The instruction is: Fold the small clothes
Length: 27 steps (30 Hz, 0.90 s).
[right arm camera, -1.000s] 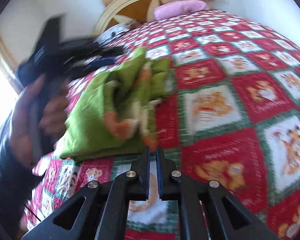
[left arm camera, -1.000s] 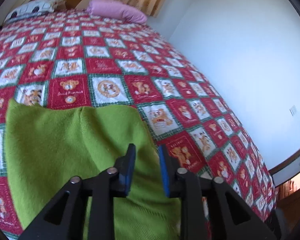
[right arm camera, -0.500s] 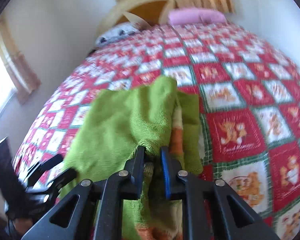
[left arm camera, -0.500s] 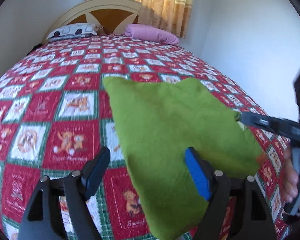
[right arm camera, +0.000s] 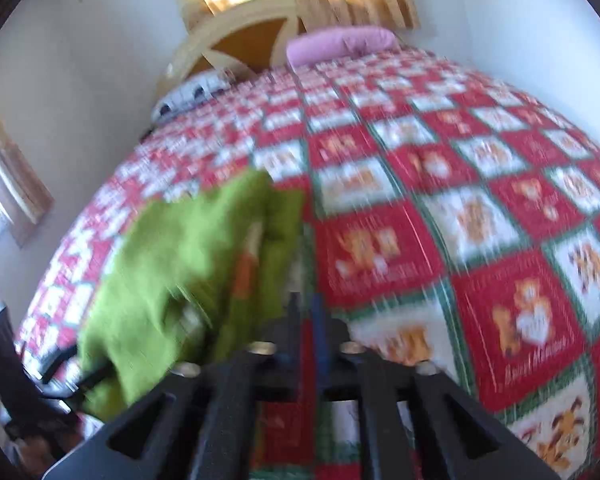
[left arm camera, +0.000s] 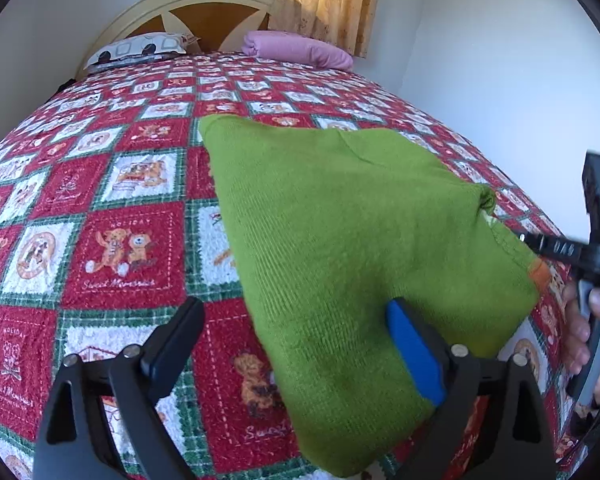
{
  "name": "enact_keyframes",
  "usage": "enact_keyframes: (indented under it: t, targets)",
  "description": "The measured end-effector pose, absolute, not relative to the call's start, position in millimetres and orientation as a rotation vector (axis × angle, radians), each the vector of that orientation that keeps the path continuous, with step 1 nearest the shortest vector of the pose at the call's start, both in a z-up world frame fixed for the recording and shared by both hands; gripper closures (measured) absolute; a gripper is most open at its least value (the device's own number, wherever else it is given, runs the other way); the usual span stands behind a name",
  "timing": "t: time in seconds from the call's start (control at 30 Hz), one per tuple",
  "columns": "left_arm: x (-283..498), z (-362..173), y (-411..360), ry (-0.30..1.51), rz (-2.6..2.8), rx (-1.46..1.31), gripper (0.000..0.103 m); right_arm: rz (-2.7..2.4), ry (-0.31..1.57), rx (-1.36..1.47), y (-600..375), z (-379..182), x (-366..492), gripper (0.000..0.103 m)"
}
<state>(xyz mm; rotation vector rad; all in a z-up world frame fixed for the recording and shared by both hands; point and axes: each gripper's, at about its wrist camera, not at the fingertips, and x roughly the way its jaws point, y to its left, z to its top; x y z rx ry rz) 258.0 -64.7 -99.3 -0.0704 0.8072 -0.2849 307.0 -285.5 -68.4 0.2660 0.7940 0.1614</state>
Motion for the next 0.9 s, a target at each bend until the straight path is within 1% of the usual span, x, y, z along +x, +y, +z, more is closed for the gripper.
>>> enact_keyframes:
  t: [0.03,0.07,0.13,0.2,0.23,0.27,0.3,0.33,0.37,0.5,0.57,0.67,0.73,0.8,0.83,0.87,0.9]
  targets:
    - [258,-100,-65,0.808,-0.284,-0.071,0.007,0.183,0.785,0.277,-283,-63,312,0.038]
    - [257,-100,-65,0.808,-0.285,-0.074,0.006,0.207,0.765,0.294,-280,-59,317,0.035]
    - [257,-101,-64,0.808,-0.287,-0.081,0.006,0.245,0.769,0.295,-267,-53,332,0.036]
    - [255,-101,-63,0.801,-0.284,-0.087,0.004,0.261,0.806,0.283,-253,-55,348,0.039]
    - [254,-101,-63,0.798,-0.283,-0.090,0.004,0.282,0.830,0.283,-246,-59,352,0.045]
    - [254,-101,-62,0.796,-0.279,-0.095,0.002,0.302,0.884,0.268,-236,-68,361,0.063]
    - [254,-100,-61,0.792,-0.278,-0.100,0.001,0.296,0.926,0.243,-228,-75,366,0.077]
    - [253,-100,-60,0.788,-0.280,-0.106,0.001,0.278,0.942,0.204,-221,-80,367,0.088]
    - [253,-100,-60,0.786,-0.282,-0.112,0.000,0.273,0.927,0.174,-219,-80,364,0.092]
    - [247,-94,-53,0.738,-0.285,-0.148,0.000,0.236,0.845,0.210,-241,-67,346,0.094]
    - [245,-93,-52,0.727,-0.286,-0.158,0.000,0.208,0.870,0.217,-251,-75,348,0.094]
    - [255,-100,-59,0.792,-0.296,-0.129,0.000,0.206,0.927,0.188,-251,-96,356,0.093]
    - [260,-105,-64,0.839,-0.297,-0.108,0.000,0.208,0.918,0.206,-254,-93,362,0.092]
    - [258,-102,-63,0.824,-0.291,-0.110,0.000,0.212,0.920,0.216,-256,-90,364,0.088]
    - [255,-99,-61,0.804,-0.283,-0.115,0.000,0.200,0.918,0.198,-255,-86,362,0.077]
    - [253,-95,-59,0.786,-0.280,-0.123,0.000,0.175,0.909,0.168,-254,-80,359,0.060]
    - [252,-88,-54,0.767,-0.260,-0.141,0.000,0.143,0.884,0.131,-252,-73,355,0.058]
